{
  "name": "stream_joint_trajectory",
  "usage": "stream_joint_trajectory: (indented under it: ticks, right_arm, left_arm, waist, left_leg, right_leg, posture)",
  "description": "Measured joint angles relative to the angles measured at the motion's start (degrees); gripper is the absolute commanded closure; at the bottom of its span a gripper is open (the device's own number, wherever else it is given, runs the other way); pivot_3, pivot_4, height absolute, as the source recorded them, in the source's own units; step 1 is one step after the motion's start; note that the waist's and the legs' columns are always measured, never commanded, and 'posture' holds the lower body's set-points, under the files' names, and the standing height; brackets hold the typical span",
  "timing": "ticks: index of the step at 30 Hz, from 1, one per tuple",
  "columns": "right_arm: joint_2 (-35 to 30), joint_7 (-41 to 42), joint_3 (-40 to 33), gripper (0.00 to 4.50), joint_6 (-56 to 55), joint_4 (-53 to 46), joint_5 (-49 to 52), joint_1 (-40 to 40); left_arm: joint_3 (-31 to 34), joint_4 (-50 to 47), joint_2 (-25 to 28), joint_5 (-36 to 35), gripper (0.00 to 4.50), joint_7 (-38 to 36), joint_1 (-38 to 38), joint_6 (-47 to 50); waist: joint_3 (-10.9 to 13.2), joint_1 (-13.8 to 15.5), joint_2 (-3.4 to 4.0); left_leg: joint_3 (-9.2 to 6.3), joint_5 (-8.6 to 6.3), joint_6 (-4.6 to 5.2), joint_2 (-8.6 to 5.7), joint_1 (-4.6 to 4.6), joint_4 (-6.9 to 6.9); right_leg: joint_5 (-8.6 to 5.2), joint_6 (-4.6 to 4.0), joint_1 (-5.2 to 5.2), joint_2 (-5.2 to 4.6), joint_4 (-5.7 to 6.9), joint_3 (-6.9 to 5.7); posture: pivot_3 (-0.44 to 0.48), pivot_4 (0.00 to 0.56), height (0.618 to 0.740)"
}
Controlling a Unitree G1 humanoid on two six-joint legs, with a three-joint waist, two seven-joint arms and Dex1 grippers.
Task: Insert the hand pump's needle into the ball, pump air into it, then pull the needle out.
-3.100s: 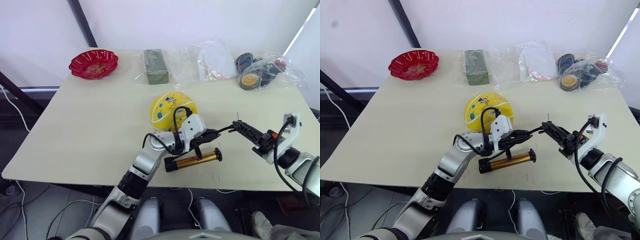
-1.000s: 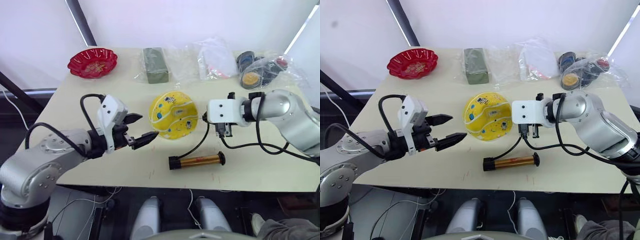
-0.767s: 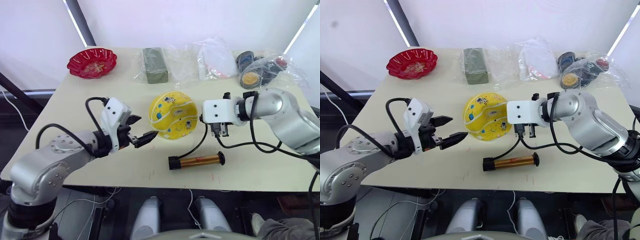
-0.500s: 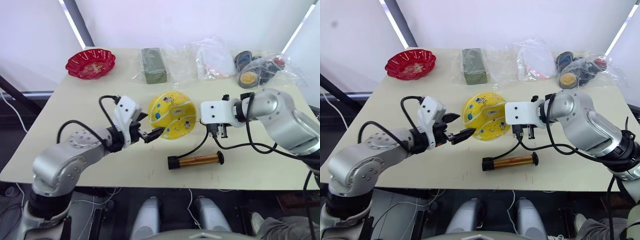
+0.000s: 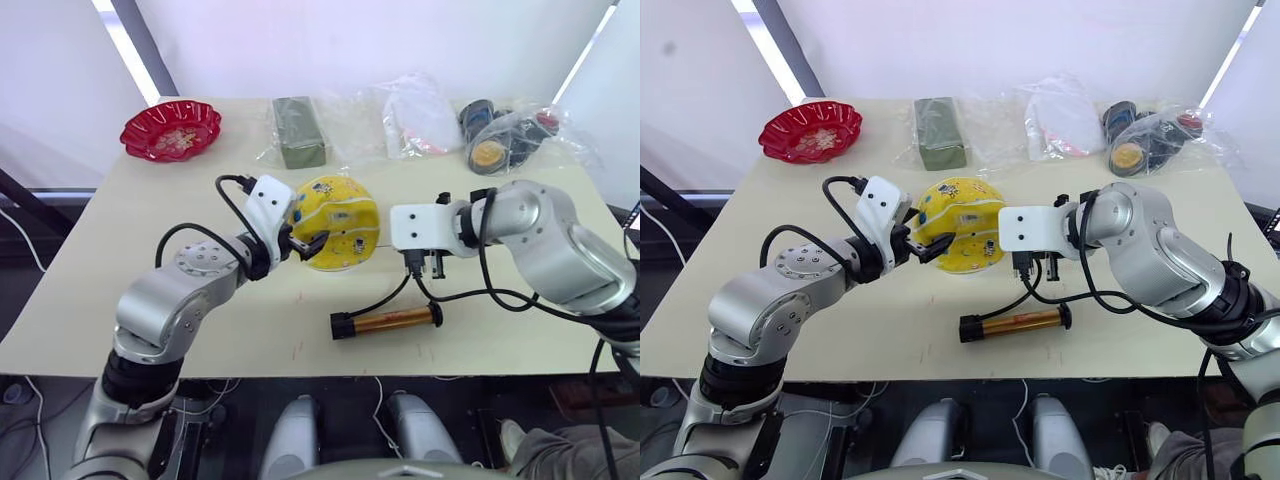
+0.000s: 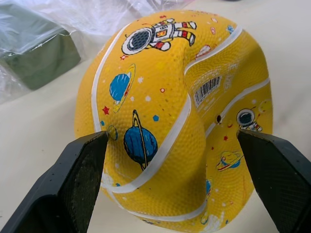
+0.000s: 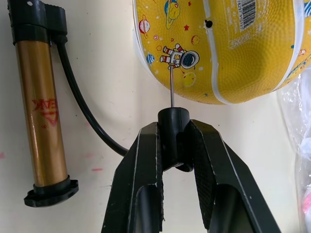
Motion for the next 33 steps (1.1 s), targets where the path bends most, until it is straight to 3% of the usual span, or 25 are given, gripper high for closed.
stream_joint_trajectory:
  ticks: [14,25,26,29,33]
  right_arm:
    - [0.56,-0.01,0.01,4.2,2.02,-1.08,-0.27,0.02]
    - [2.39,-0.18,0.01,4.2,3.82,-1.16,-0.2,0.01]
    - [2.53,-0.23,0.01,4.2,4.04,-1.19,-0.17,0.0]
    - [3.63,-0.58,0.01,4.2,5.32,-1.31,-0.07,-0.05]
    - [5.71,-1.62,0.19,4.2,7.59,-1.53,0.16,-1.28]
  left_arm:
    - [3.21,-0.87,1.44,-0.24,0.0,-3.78,-0.17,5.79]
    - [1.15,3.66,1.09,1.46,0.0,-5.8,-3.02,3.58]
    - [0.92,4.52,0.67,1.77,0.39,-6.12,-3.26,3.02]
    - [0.93,6.29,-0.58,2.04,1.01,-6.38,-4.01,2.91]
    - [4.63,7.79,-5.7,0.34,2.65,-5.81,-4.29,6.84]
  waist:
    - [0.03,-0.44,-0.06]
    - [0.04,-0.32,-0.08]
    - [0.04,-0.31,-0.08]
    - [0.04,-0.26,-0.09]
    - [0.04,-0.26,-0.09]
  left_leg:
    - [0.01,0.0,0.0,0.01,0.01,0.0]
    - [-0.02,0.0,0.0,0.0,0.0,0.0]
    - [-0.03,0.0,0.0,0.0,0.0,0.0]
    - [-0.03,0.0,0.0,-0.01,0.0,0.0]
    - [-0.03,0.0,0.0,0.0,-0.01,0.01]
  right_leg:
    - [0.0,0.0,-0.01,0.0,-0.01,0.01]
    - [0.0,0.0,-0.01,0.0,0.0,-0.02]
    - [0.0,0.0,-0.01,0.0,0.0,-0.02]
    - [0.0,0.0,-0.01,-0.02,0.01,-0.02]
    - [0.0,0.0,-0.01,-0.01,0.02,-0.03]
  posture:
    - [0.0,0.15,0.74]
    - [0.0,0.15,0.74]
    - [0.0,0.15,0.74]
    - [0.0,0.15,0.74]
    - [0.0,0.15,0.74]
